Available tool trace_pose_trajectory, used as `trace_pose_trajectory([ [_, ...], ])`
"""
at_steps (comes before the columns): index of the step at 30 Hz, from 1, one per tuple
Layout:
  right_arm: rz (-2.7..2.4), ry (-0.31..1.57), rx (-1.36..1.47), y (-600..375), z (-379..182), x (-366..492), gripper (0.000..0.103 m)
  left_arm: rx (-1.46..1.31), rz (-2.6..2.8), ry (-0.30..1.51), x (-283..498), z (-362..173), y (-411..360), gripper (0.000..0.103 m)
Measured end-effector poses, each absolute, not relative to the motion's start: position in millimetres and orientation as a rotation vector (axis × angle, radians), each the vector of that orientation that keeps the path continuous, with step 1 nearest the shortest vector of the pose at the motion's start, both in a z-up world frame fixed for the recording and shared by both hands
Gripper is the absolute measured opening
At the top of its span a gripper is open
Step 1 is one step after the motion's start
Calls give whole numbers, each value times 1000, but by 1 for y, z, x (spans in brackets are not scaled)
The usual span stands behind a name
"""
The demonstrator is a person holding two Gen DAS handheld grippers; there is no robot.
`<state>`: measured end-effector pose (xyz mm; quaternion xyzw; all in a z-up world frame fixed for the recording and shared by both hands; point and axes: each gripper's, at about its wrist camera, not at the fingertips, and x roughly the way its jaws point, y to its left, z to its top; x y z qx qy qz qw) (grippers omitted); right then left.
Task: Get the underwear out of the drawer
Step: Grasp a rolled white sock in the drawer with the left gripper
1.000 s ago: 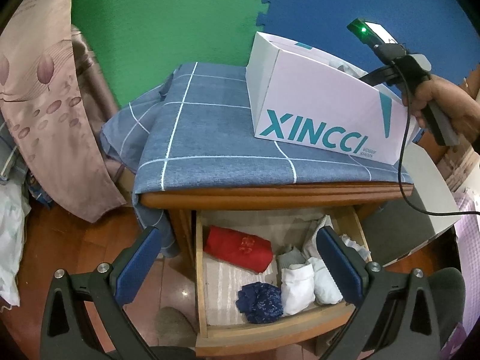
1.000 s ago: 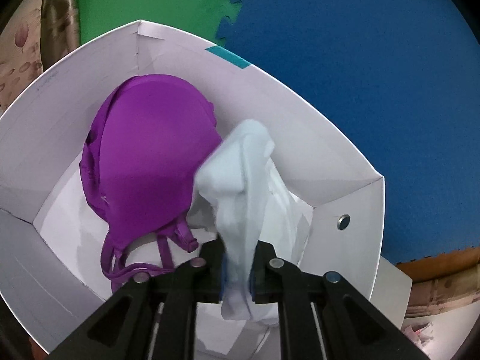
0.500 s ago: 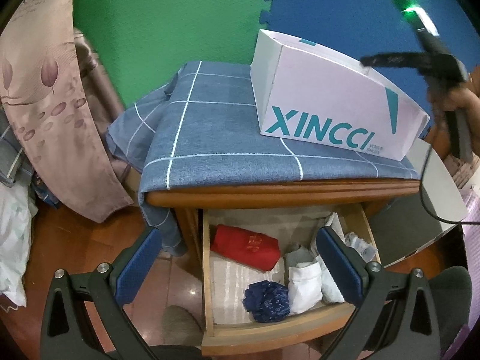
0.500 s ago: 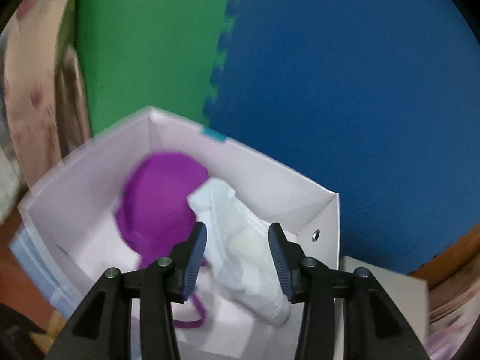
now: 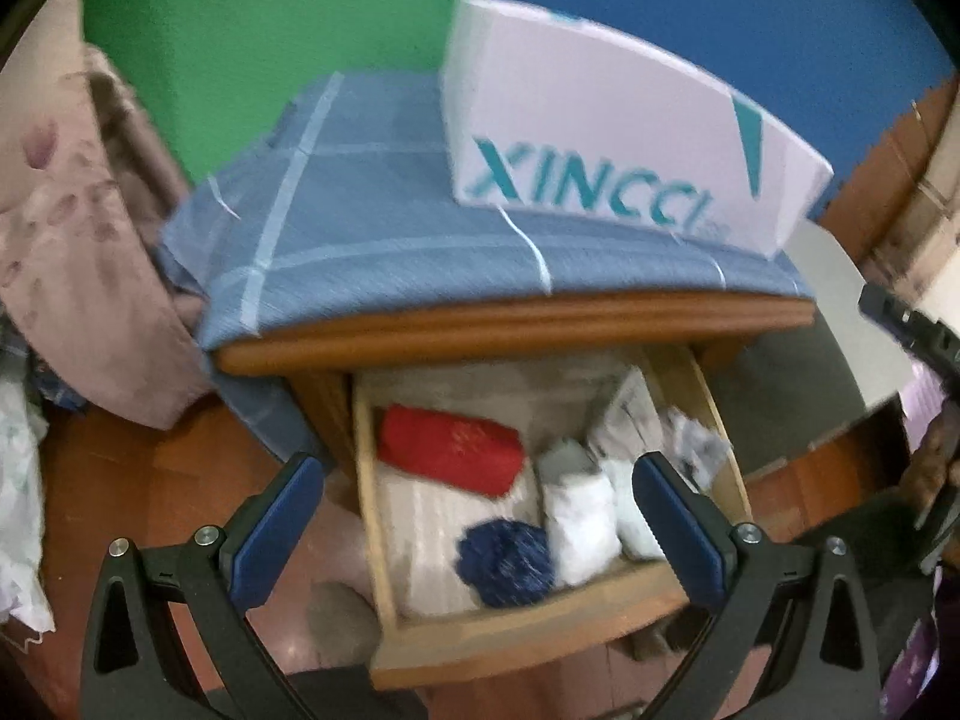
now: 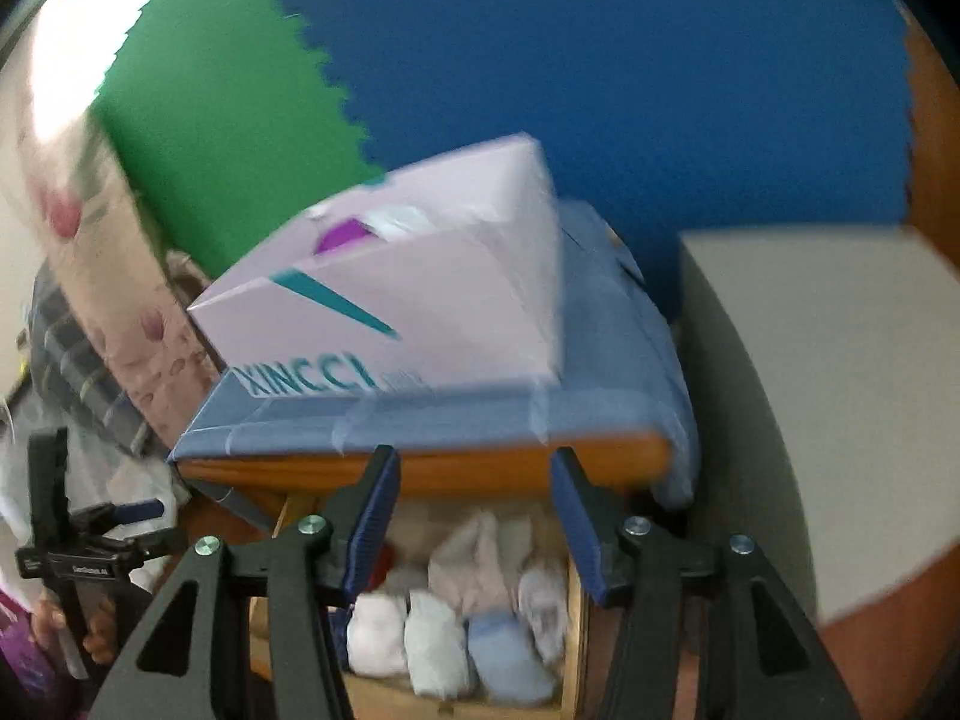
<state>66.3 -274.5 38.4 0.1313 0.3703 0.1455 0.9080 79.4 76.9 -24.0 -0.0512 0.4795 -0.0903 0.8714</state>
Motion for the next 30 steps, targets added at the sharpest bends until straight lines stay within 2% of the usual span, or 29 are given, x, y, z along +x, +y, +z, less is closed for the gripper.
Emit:
trace_pose_trajectory([
  [3,289,750,420,-309,27,56,53,-110,-266,1104,88,-40,61,103],
  [12,342,689,404,-316,37,44,53,-2,-277,1312,118,-100,1,100],
  [14,348,690,409,-318,39,43,53,26,-279,1361,124,-115,-8,91],
  [19,361,686,442,-327,39,42,53,55,-283,1471,137,-149,-26,88],
  [23,370,688,458,-330,39,42,53,57,-293,1508,147,-165,-34,79],
  [30,380,699,466,-331,37,43,54,137,-302,1550,151,-190,-49,77],
])
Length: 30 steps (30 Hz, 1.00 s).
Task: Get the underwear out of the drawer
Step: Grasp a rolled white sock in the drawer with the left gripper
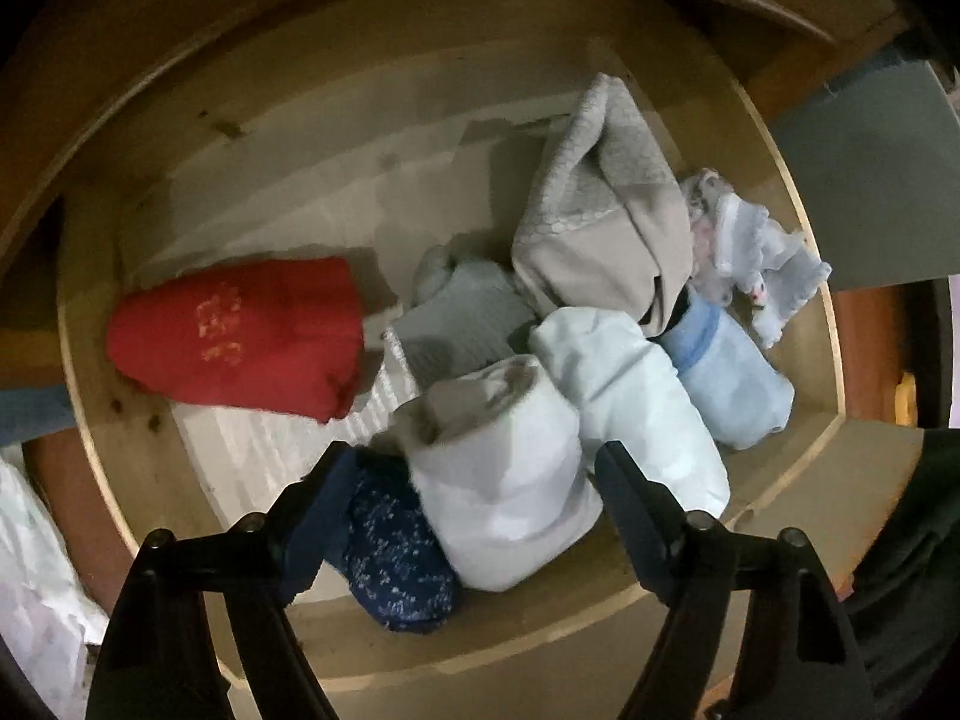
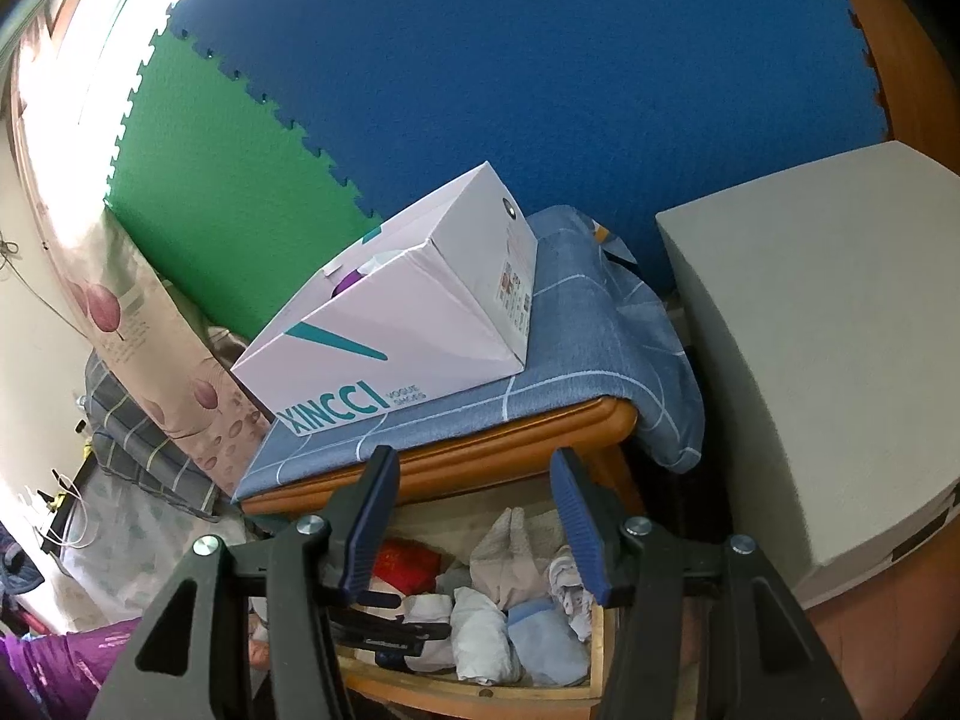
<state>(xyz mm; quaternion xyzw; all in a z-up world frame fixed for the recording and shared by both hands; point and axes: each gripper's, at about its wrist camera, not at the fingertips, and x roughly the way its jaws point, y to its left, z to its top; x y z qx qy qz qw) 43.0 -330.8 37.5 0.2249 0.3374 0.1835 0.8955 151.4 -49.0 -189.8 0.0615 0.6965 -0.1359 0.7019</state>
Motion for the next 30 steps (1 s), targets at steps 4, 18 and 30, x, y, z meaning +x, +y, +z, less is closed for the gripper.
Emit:
trace_pose_trajectory([
  [4,383,701,469,-330,37,44,54,130,-325,1558,152,-199,-49,73],
  [18,376,711,463,-328,35,44,54,19,-346,1457,128,-177,-43,34],
  [30,372,720,453,-326,32,45,54,-205,-344,1107,81,-48,-20,35],
])
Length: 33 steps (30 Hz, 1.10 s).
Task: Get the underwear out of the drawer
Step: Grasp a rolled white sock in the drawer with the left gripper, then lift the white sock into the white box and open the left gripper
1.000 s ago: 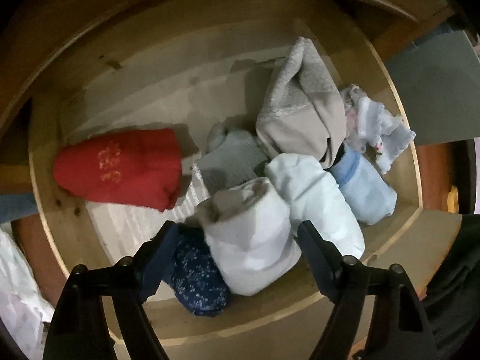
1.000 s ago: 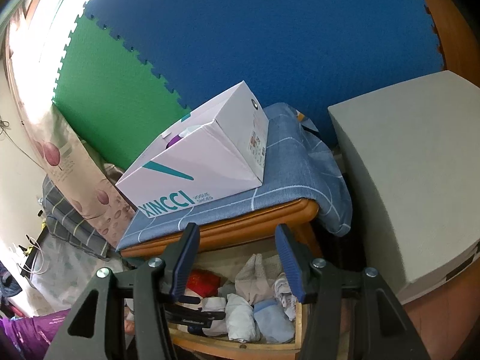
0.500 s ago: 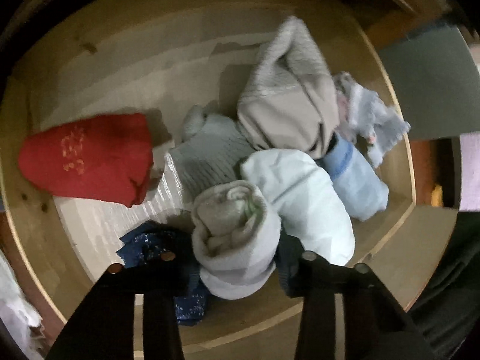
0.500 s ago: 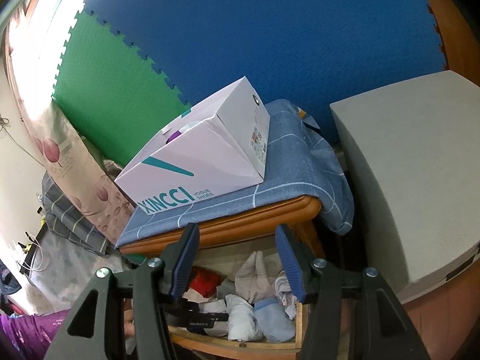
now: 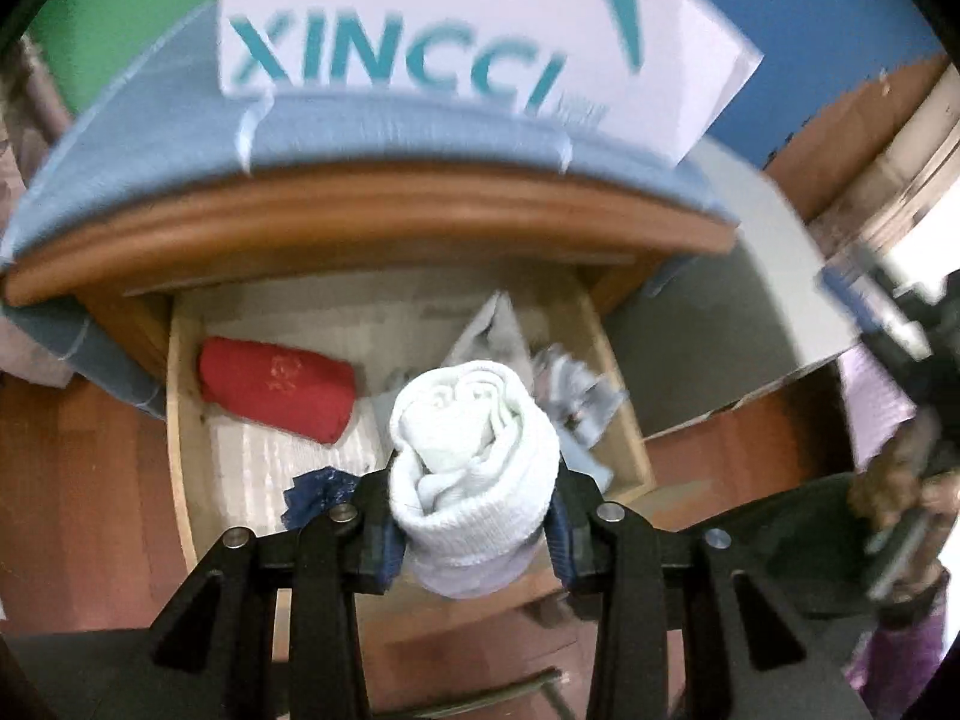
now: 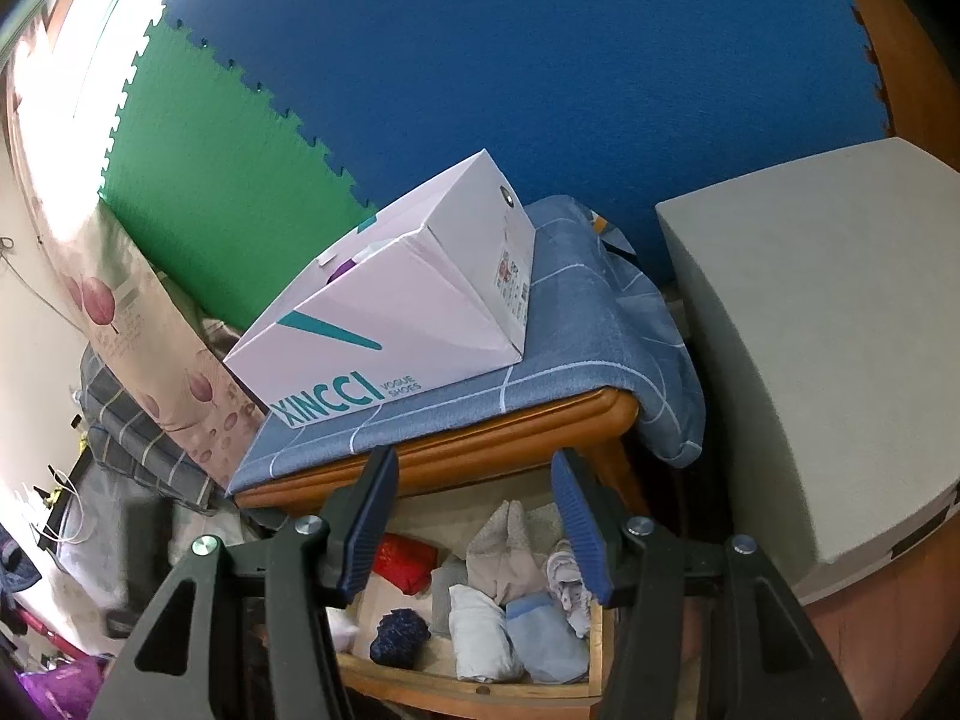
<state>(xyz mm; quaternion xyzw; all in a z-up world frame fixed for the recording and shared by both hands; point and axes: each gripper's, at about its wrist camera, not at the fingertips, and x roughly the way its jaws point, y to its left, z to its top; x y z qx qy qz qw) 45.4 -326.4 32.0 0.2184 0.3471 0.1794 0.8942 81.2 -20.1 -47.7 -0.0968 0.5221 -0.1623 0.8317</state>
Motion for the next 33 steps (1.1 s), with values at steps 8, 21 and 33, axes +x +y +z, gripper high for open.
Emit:
trace_pose_trajectory([
  [8,373,724,449,-324,33,45,54,-227,-384,975,73,42,-6,35],
  [21,381,721,452,-323,33,45,54,-99,-325,739,148,171,0,36],
  [33,400,725,444,-322,33,46,54,61,-182,813,265,135,-5,36],
])
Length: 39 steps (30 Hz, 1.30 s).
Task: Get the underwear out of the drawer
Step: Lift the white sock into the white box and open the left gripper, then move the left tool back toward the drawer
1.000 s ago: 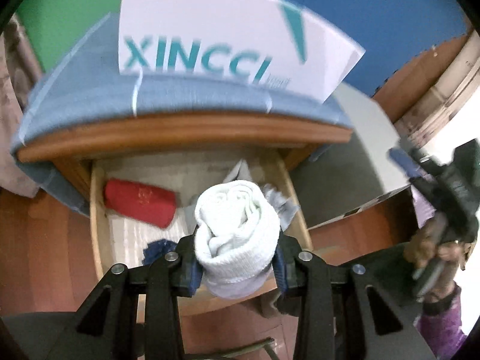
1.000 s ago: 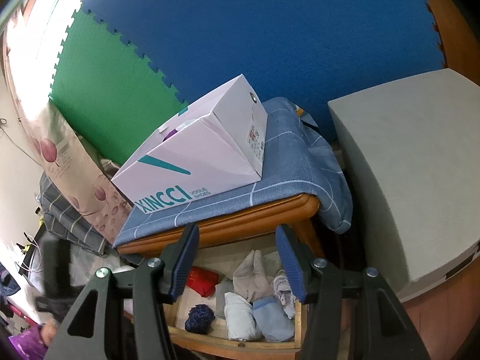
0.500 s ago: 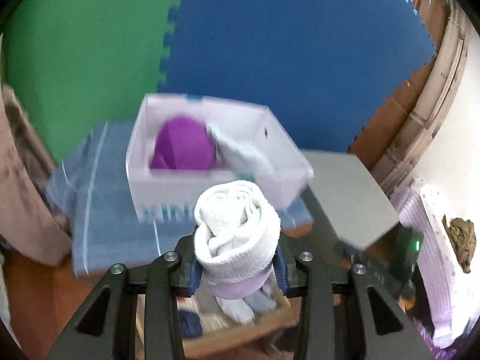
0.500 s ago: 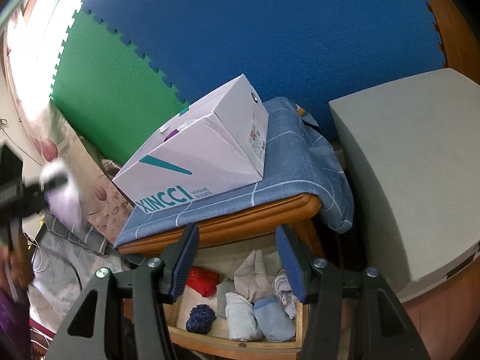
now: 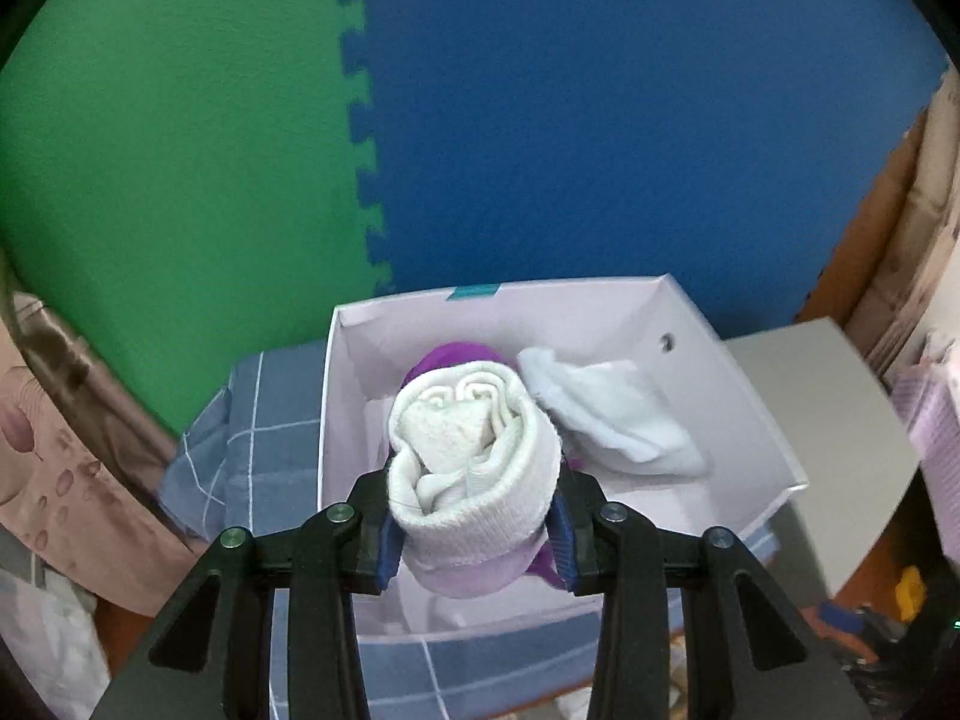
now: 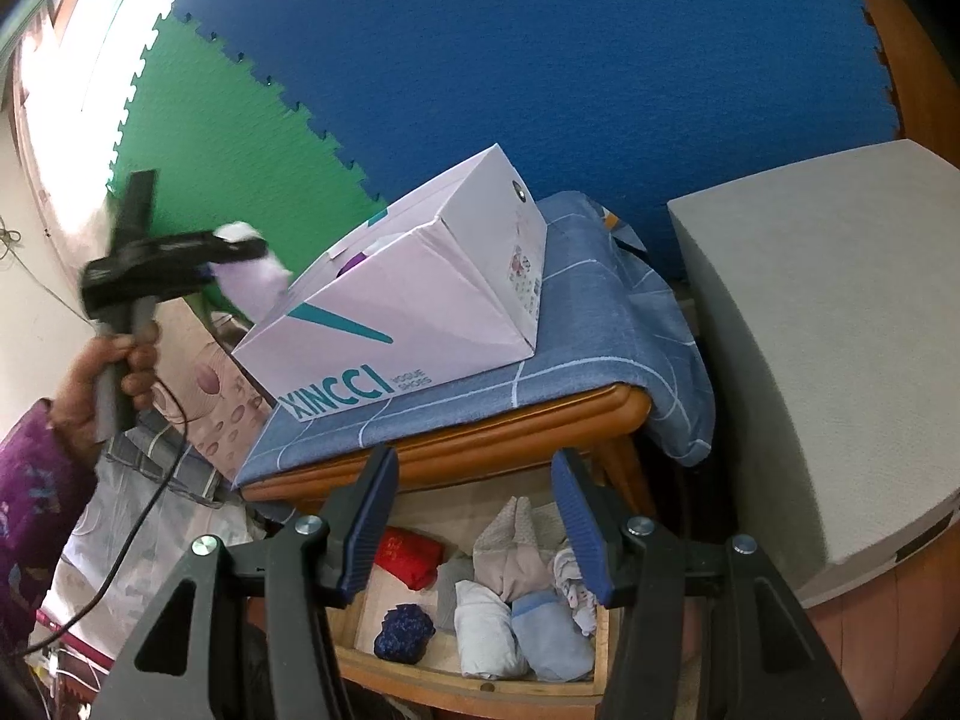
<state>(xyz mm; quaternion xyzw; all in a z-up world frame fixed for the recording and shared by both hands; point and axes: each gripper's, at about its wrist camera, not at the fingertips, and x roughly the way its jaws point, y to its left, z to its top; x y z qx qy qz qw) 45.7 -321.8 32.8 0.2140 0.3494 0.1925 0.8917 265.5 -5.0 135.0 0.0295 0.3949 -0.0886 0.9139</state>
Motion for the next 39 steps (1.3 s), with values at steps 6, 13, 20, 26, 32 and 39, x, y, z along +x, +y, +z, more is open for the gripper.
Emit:
trace_pose_trajectory([
  [6,407,733,441,-320,32,47,54,92,-157,888,285,99,-1,38],
  [13,413,742,423,-316,30,48,54,107,-128,929,294,78,6,47],
  [20,414,751,418,-315,29,49,54,128,-52,847,285,87,7,91],
  [26,422,768,385,-309,27,49,54,79,-22,741,241,110,13,94],
  [32,527,863,232,-269,16,48,54,-17,-64,619,153,111,40,102],
  [39,672,1197,19,-189,-43,57,54,-72,-83,692,81,59,79,102],
])
